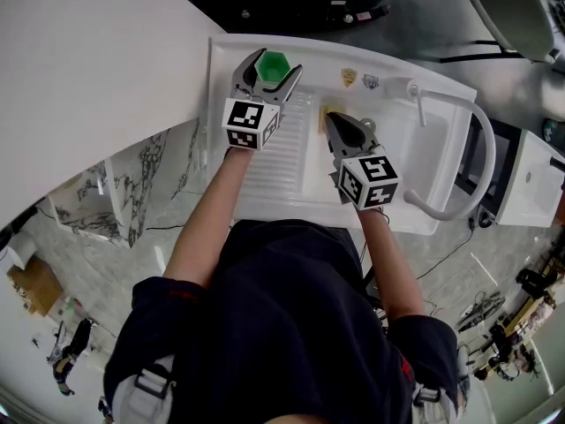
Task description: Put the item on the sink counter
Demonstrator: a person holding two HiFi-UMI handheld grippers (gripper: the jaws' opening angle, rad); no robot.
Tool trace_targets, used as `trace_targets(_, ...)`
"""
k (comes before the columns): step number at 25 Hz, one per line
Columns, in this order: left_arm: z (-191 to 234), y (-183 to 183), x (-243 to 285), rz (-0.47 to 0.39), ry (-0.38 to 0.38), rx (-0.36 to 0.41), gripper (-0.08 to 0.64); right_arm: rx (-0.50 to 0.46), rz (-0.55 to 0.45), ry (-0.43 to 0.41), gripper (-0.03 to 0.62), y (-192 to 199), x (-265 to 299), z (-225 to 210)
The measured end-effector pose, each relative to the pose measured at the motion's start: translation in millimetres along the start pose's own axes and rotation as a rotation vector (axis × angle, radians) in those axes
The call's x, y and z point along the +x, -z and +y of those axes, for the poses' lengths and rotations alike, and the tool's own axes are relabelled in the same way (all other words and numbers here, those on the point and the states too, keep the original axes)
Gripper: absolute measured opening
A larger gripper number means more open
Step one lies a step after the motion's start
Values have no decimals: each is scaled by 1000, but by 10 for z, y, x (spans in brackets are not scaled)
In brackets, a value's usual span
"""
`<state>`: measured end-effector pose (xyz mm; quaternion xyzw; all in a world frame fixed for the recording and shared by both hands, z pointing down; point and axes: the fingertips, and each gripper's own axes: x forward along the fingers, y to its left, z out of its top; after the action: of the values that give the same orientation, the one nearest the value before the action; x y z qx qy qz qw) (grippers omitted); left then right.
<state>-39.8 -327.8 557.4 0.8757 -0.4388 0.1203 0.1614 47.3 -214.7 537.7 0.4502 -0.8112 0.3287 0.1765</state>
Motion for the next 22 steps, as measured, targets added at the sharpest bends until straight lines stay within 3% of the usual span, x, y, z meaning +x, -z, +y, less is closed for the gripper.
trace_targets(22, -64, 63, 16, 9, 24, -12, 387, 16, 9, -4, 40, 37, 17, -12)
